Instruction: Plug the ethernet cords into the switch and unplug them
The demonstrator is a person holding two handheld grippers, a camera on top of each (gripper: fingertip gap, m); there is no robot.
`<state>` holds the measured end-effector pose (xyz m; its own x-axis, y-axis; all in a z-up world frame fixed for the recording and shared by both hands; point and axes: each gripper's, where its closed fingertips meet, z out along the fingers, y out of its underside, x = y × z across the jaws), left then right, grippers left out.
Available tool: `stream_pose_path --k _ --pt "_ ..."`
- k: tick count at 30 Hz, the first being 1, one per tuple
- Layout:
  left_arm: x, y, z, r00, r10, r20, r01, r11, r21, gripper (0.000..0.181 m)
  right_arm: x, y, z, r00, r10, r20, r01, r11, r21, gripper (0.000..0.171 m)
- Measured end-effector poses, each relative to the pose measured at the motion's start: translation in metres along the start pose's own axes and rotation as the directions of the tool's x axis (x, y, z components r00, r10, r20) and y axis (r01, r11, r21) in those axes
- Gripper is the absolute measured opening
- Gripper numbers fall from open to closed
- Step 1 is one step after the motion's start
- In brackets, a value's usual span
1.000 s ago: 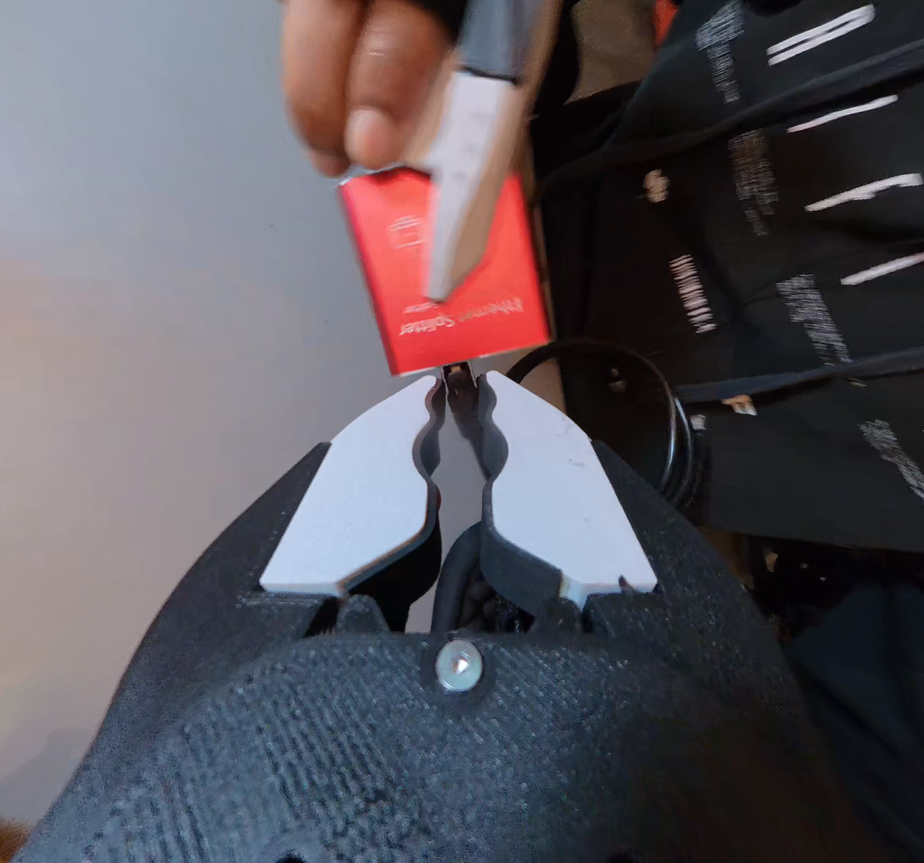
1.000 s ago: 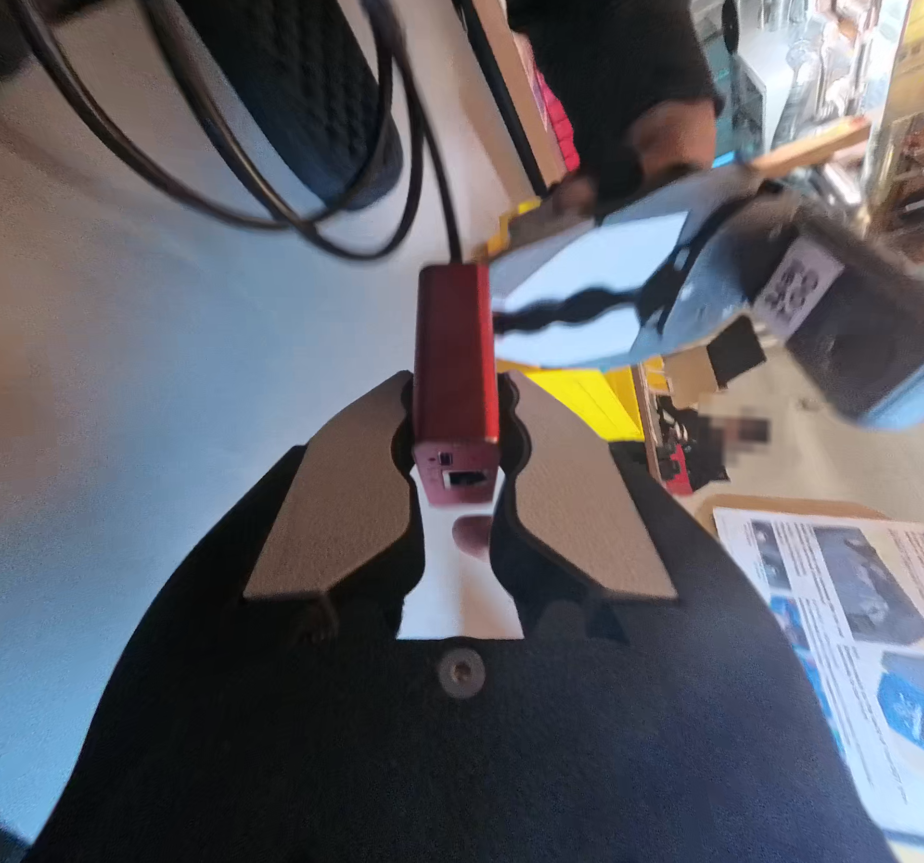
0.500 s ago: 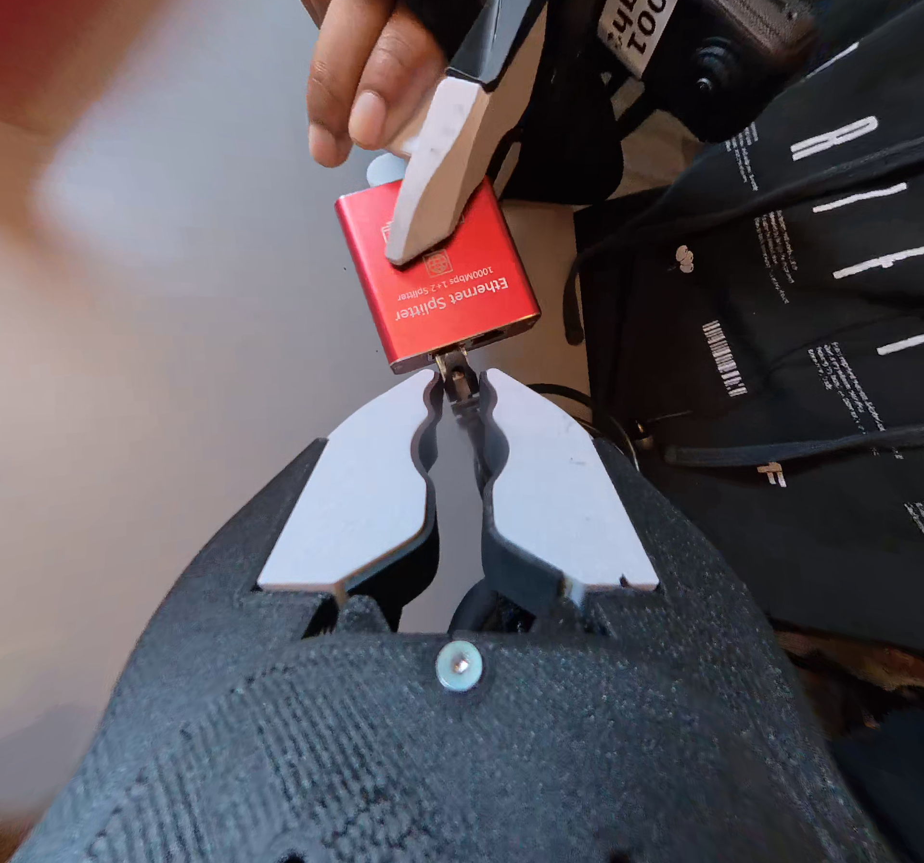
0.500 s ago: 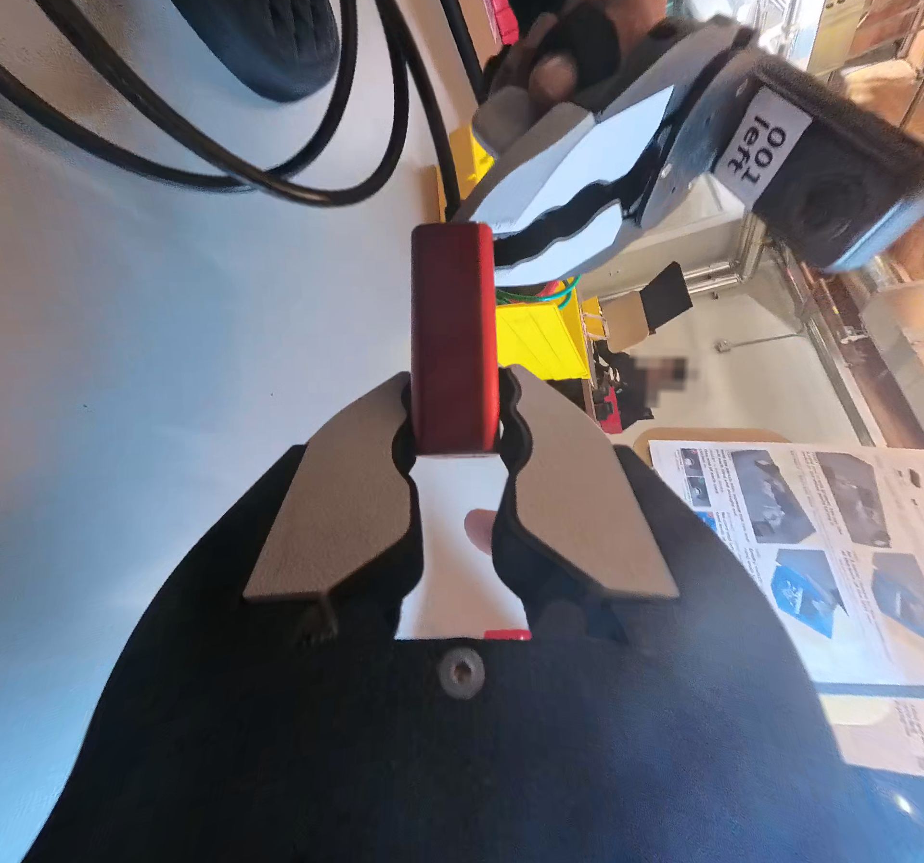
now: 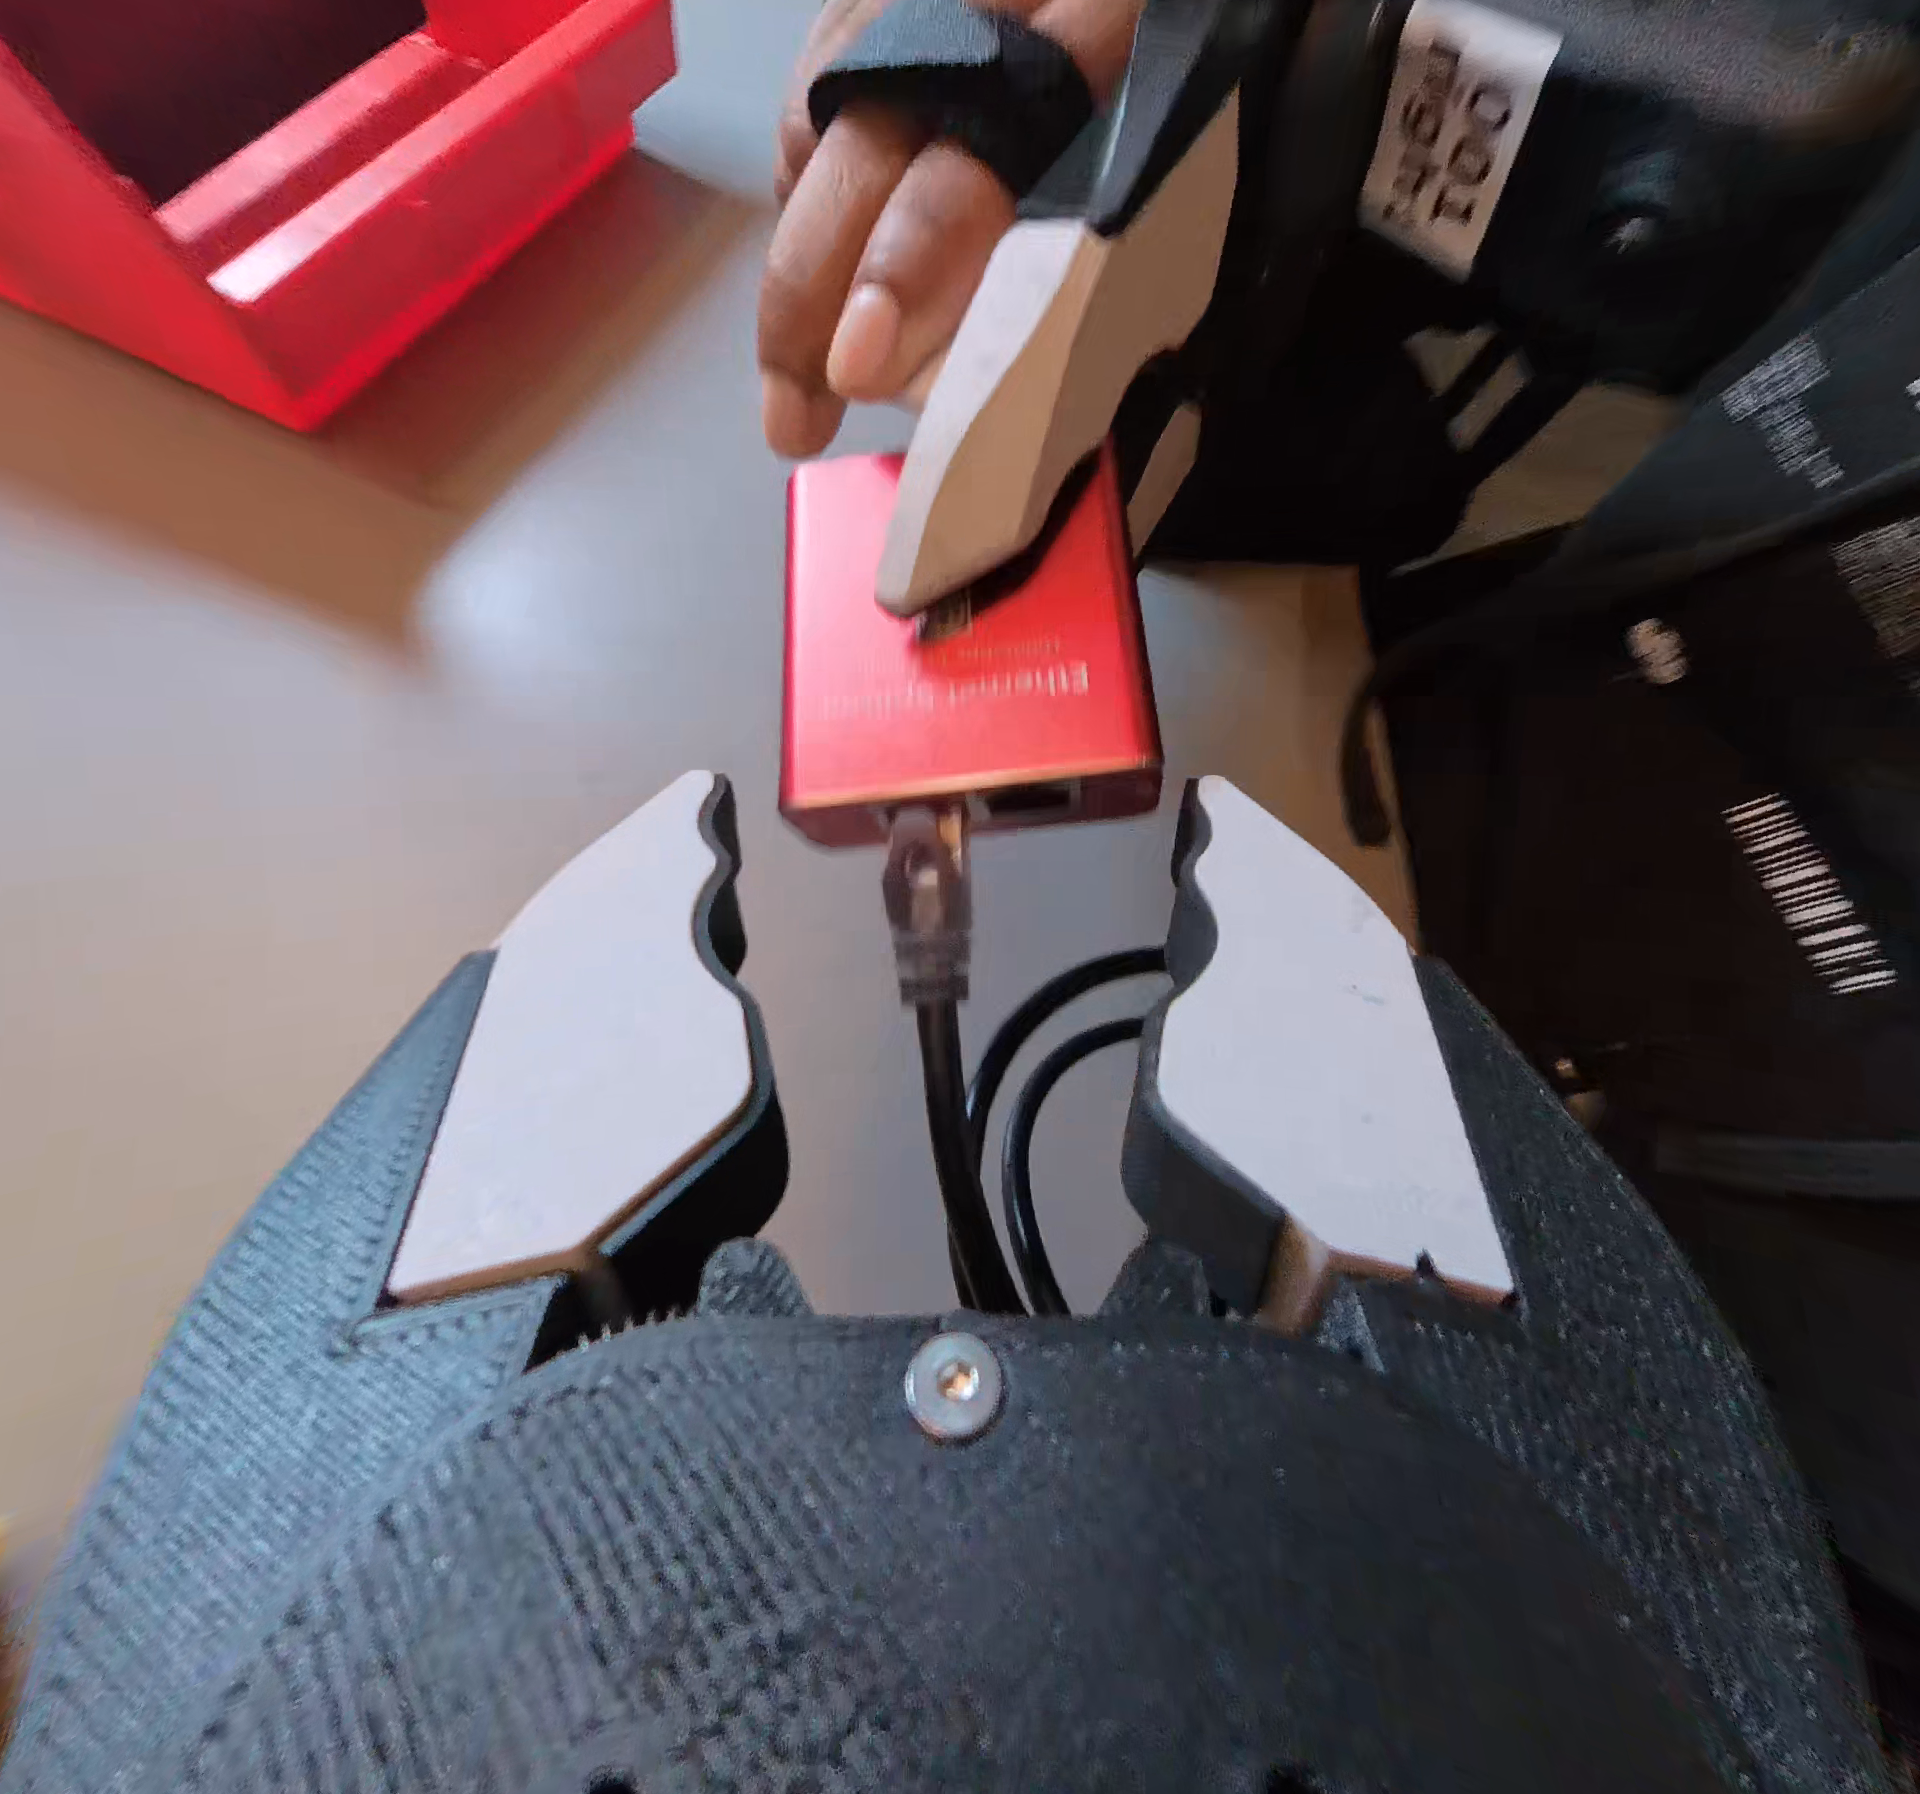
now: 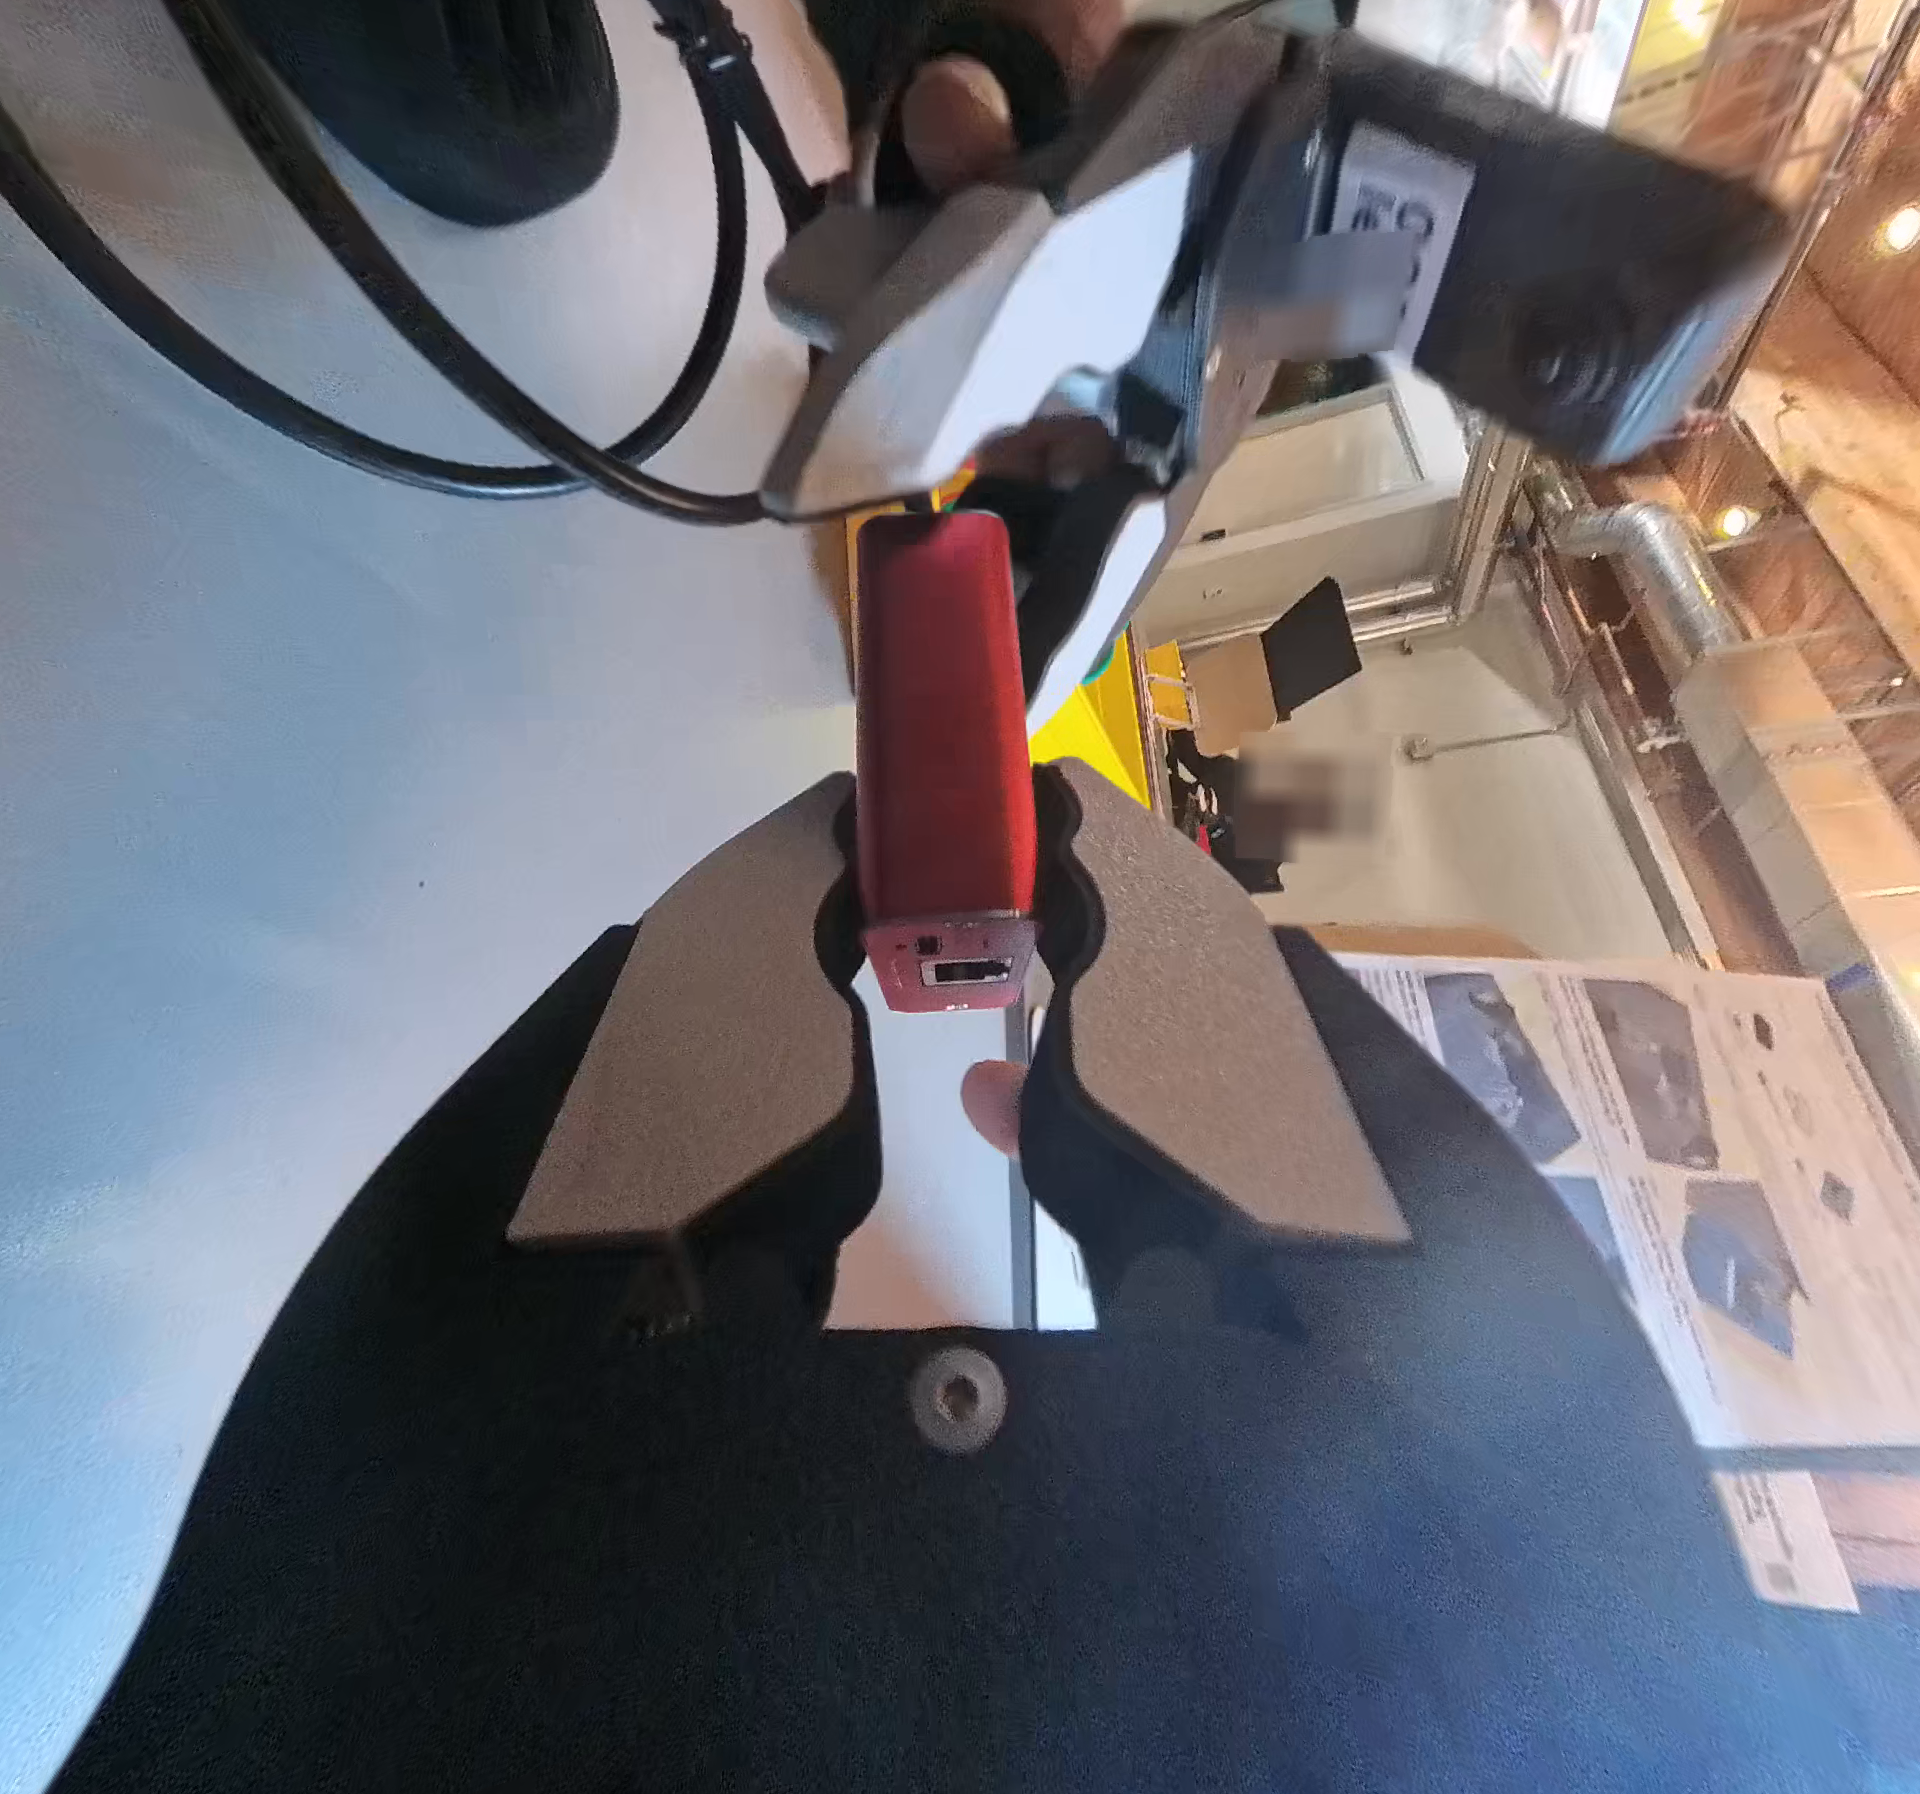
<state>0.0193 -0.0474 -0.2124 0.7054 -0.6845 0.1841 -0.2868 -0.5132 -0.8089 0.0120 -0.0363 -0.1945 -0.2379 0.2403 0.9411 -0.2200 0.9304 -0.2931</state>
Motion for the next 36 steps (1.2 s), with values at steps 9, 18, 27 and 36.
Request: stream_pose_path --k 9,18,27,36 --pt "-0.035 0.015 0.008 0.975 -0.207 0.086 0.21 0.977 -0.028 0.07 -0.02 0.051 0.02 0.996 0.078 0.047 -0.062 0.961 -0.269 0.036" --pt "-0.041 0.026 0.011 0.959 -0.238 0.156 0.248 0.967 -0.053 0.07 -0.028 0.051 0.031 0.997 0.042 0.066 -0.015 0.929 -0.371 0.027" --pt "-0.086 -0.017 -0.132 0.869 -0.26 0.422 0.133 0.943 0.306 0.062 0.005 0.063 0.005 0.995 0.025 -0.092 -0.056 0.936 -0.348 0.027" --pt "-0.204 0.064 -0.262 0.515 -0.115 0.849 0.293 0.955 -0.048 0.05 0.014 0.073 -0.007 0.99 0.037 -0.139 -0.085 0.93 -0.357 0.027"
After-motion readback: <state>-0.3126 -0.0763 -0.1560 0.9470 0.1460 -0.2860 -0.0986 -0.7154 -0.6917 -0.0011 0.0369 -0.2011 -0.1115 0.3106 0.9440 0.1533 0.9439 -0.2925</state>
